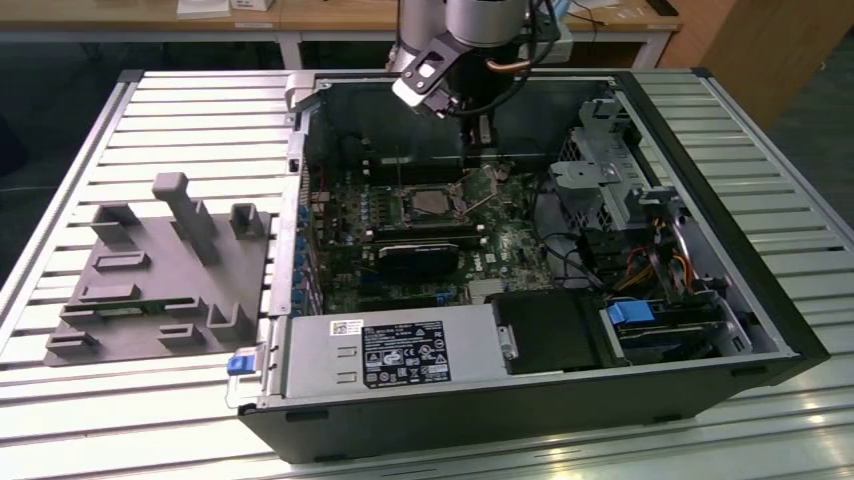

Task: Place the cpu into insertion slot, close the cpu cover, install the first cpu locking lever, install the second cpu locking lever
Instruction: 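Close the cpu cover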

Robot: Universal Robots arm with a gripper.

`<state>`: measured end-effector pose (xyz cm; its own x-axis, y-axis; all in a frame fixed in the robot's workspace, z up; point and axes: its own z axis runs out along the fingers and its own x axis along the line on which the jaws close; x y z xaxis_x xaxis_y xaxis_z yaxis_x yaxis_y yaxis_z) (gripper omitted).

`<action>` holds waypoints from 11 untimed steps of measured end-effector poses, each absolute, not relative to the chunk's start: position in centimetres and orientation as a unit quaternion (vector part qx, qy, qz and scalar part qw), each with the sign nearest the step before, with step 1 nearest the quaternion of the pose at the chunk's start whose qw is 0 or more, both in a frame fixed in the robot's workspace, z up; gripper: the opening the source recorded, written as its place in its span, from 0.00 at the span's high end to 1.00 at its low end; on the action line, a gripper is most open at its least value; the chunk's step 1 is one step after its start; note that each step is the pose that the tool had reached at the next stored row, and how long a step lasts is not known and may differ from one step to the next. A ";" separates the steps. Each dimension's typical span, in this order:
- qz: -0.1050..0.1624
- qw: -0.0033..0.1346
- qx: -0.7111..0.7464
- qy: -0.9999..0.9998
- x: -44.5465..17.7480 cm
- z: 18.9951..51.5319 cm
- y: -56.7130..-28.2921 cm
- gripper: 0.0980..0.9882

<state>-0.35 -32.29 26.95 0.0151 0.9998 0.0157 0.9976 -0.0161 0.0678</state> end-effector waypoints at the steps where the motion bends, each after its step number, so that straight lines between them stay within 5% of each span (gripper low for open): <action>1: 0.029 0.018 0.712 0.701 0.0 26.9 -32.3 0.99; 11: 0.028 0.017 0.712 0.701 3.7 26.9 -32.3 0.99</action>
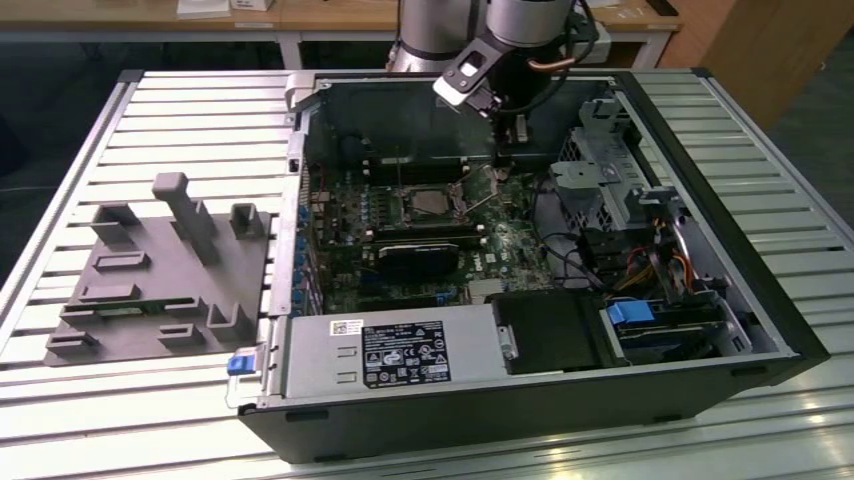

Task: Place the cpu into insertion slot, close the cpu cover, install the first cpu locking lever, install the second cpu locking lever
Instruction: 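Close the cpu cover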

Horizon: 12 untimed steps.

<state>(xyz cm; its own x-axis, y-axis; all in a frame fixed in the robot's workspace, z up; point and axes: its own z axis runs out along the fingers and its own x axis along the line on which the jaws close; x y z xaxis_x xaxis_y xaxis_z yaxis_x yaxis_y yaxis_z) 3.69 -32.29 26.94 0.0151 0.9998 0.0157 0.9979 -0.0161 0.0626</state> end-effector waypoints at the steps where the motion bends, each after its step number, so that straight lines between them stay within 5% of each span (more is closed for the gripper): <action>1: 0.027 0.017 0.712 0.701 4.0 26.9 -32.3 0.99; 12: 0.027 0.016 0.712 0.701 5.3 26.1 -32.3 0.99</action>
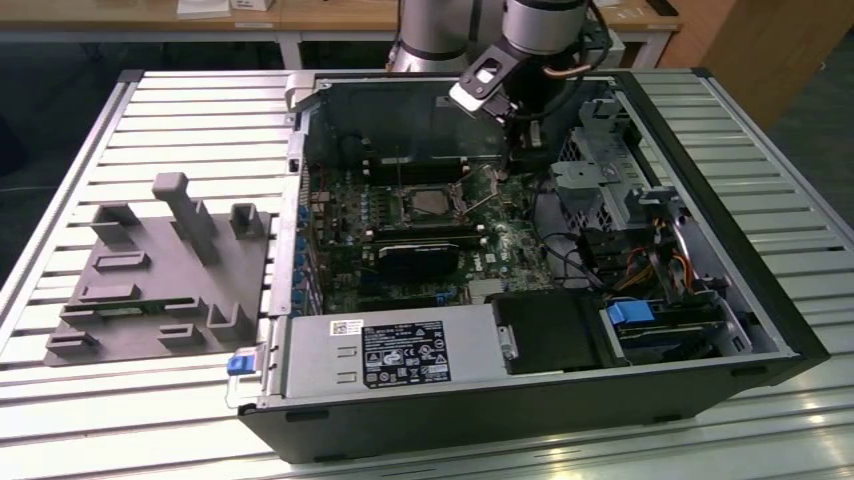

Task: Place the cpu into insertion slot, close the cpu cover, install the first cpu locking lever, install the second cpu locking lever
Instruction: 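Close the cpu cover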

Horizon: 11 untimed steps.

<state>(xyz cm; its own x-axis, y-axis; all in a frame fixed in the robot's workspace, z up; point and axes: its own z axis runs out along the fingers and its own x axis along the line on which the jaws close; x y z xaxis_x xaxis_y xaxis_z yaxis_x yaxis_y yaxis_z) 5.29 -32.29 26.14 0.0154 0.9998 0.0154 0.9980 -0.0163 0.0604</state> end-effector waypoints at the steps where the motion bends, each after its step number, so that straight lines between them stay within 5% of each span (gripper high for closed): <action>1: 0.027 0.016 0.712 0.701 5.3 25.9 -32.3 0.99; 11: 0.026 0.015 0.712 0.701 5.3 24.2 -32.3 0.99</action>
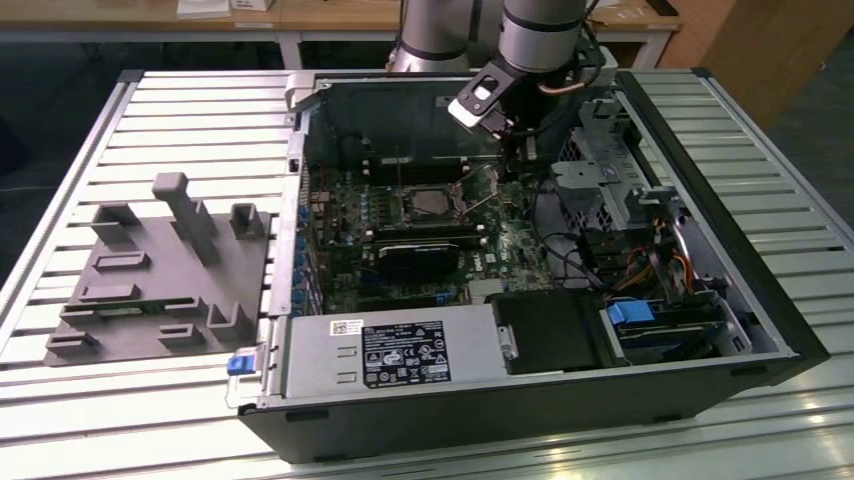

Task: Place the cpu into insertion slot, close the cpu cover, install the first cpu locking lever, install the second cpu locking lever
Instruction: 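Close the cpu cover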

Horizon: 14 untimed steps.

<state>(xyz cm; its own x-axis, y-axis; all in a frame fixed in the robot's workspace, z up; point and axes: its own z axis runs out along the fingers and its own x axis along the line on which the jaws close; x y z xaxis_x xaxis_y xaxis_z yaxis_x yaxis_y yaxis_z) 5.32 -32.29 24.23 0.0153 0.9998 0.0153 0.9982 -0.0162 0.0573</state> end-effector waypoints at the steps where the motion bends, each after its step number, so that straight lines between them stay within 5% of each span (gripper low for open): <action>1: 0.025 0.015 0.712 0.701 5.3 24.1 -32.3 0.99; 14: 0.025 0.015 0.712 0.701 5.4 23.7 -32.3 0.99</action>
<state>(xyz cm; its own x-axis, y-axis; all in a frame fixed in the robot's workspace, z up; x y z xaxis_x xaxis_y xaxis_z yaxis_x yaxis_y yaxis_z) 5.37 -32.29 23.65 0.0154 0.9998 0.0150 0.9983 -0.0162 0.0560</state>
